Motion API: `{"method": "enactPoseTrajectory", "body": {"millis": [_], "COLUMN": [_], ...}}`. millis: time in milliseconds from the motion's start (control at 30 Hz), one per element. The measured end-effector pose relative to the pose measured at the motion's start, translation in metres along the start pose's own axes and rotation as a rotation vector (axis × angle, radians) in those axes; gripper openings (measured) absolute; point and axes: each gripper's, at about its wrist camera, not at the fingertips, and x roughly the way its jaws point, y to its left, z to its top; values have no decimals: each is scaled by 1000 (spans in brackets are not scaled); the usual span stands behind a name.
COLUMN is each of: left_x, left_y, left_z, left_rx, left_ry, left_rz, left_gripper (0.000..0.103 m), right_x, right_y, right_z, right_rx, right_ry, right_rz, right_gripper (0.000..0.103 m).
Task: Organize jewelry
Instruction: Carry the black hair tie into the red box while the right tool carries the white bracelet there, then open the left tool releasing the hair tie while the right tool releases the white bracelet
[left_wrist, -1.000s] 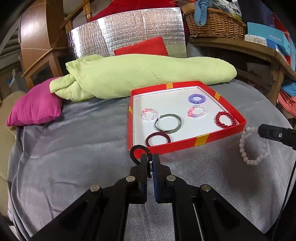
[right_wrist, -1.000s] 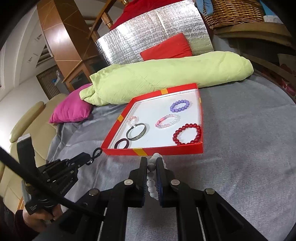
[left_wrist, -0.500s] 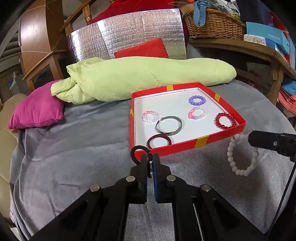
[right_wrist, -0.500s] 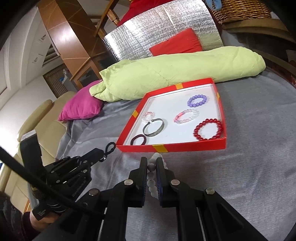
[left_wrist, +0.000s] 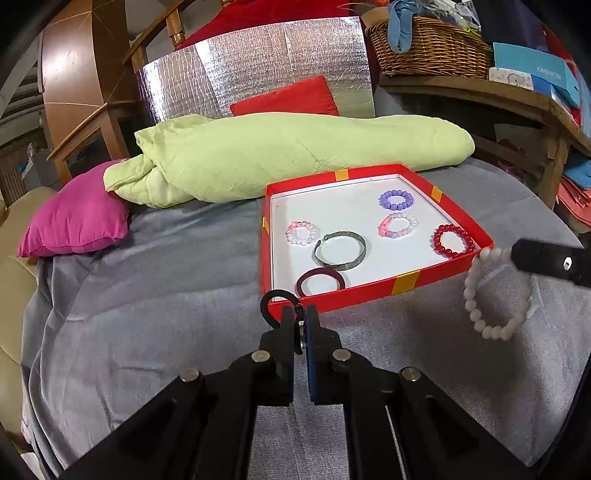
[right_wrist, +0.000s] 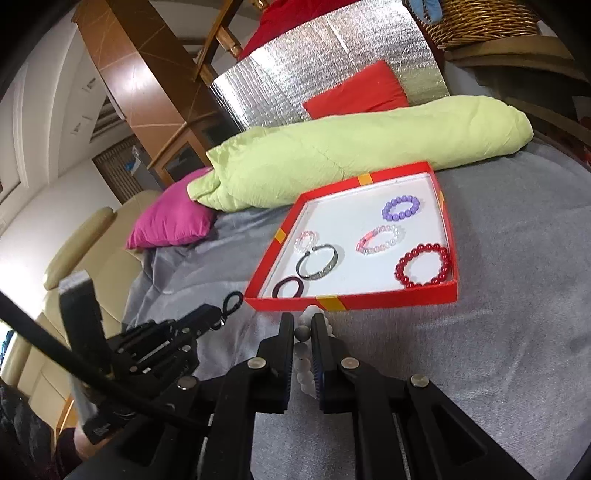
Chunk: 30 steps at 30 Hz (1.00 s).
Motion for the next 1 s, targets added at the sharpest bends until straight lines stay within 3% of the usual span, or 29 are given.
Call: {"method": "enactPoseTrajectory", "body": {"millis": [133, 267, 467, 567, 700, 800, 867, 900, 933, 967, 1000], "left_x": [0, 12, 84, 124, 175, 199, 195, 191, 179, 167, 153], "left_y": [3, 11, 14, 1, -18, -33, -37, -37, -37, -36, -33], "left_z": [11, 45, 116, 136, 136, 128, 125, 124, 122, 120, 118], "left_rx": [-31, -83, -160, -142, -152, -138, -123, -118, -108, -103, -101], "left_ry": [11, 17, 65, 102, 207, 282, 280, 277, 258, 231, 201], "left_rz": [-42, -137, -253, -291, -323, -305, -290, -278, -247, -213, -180], "left_gripper": [5, 5, 5, 6, 6, 7, 22, 43, 63, 68, 69], "right_x": [-6, -6, 38, 65, 102, 118, 118, 117, 115, 112, 110], "right_y": [-4, -13, -43, -71, -115, -135, -139, -138, -136, -133, -131], "right_z": [10, 38, 105, 123, 125, 120, 121, 122, 123, 124, 125], "right_rx": [21, 44, 81, 144, 271, 313, 307, 296, 281, 259, 247], "right_ry": [-21, -41, -43, -39, 26, 72, 76, 75, 74, 65, 56], "right_rz": [10, 20, -18, -39, -29, -90, -120, -135, -150, -167, -183], "right_gripper": [11, 11, 11, 11, 11, 14, 14, 14, 26, 35, 53]}}
